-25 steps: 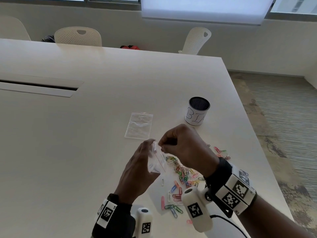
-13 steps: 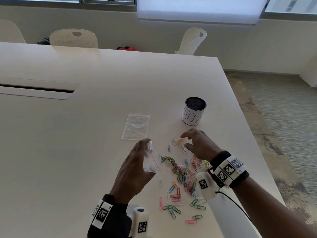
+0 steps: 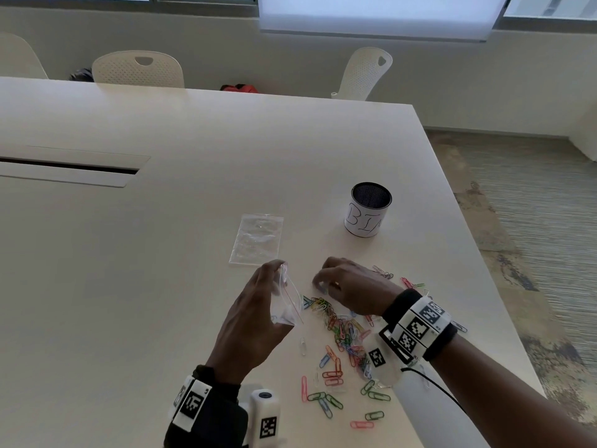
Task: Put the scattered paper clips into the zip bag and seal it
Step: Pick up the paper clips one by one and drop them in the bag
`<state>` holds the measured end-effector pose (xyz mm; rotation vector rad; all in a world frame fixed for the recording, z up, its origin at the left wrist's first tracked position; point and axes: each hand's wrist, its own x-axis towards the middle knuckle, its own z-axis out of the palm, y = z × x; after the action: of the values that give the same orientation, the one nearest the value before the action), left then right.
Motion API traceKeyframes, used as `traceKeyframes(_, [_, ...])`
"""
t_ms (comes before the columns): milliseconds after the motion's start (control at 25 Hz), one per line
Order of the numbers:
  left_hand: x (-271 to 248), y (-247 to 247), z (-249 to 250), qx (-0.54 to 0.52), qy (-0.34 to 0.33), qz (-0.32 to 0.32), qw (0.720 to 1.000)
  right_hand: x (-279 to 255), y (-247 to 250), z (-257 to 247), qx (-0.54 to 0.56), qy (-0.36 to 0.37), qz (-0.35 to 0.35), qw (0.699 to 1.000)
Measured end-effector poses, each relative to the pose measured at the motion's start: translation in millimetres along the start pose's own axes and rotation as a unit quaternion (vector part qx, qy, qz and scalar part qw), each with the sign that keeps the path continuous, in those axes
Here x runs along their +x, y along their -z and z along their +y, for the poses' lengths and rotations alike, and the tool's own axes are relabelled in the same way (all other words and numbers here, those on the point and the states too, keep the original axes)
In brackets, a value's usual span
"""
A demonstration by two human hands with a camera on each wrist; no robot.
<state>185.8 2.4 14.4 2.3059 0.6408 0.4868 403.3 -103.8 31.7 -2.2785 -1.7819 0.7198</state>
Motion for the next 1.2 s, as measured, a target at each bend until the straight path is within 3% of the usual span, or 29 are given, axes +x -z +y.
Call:
traceKeyframes(160, [0.5, 0.8, -1.3, -0.003, 0.001, -0.002, 1.000, -12.1, 0.7, -8.0, -0.057, 0.007, -0.056, 0.997])
traceKeyframes(400, [-1.0, -2.1, -2.3, -0.003, 0.007, -0.003, 1.000, -15.1, -18.2, -18.4, -0.046, 0.014, 0.045, 0.998])
traceKeyframes(640, [-3.0, -0.9, -1.3, -0.003, 0.010, 0.000, 1.000, -14.4, -26.2, -17.3, -0.030, -0.005, 0.101, 0.994])
traceKeyframes(840, [-5.3, -1.5, -0.8, -0.004, 0.015, 0.002, 1.000, -22.5, -11.7, -5.9, 0.131, -0.067, 0.129, 0.981])
traceKeyframes(1040, [-6.1, -3.8, 2.3, -0.012, 0.010, 0.000, 1.000, -48.5, 18.7, -33.6, 0.358, -0.083, 0.191, 0.910])
traceKeyframes(1120, [-5.4, -4.8, 3.6, -0.010, 0.010, 0.000, 1.000, -55.5, 28.6, -53.5, 0.391, -0.062, 0.203, 0.896])
traceKeyframes(1200, [-5.0, -5.5, 4.7, -0.006, 0.013, 0.000, 1.000, -57.0, 30.6, -71.2, 0.339, -0.045, 0.219, 0.914])
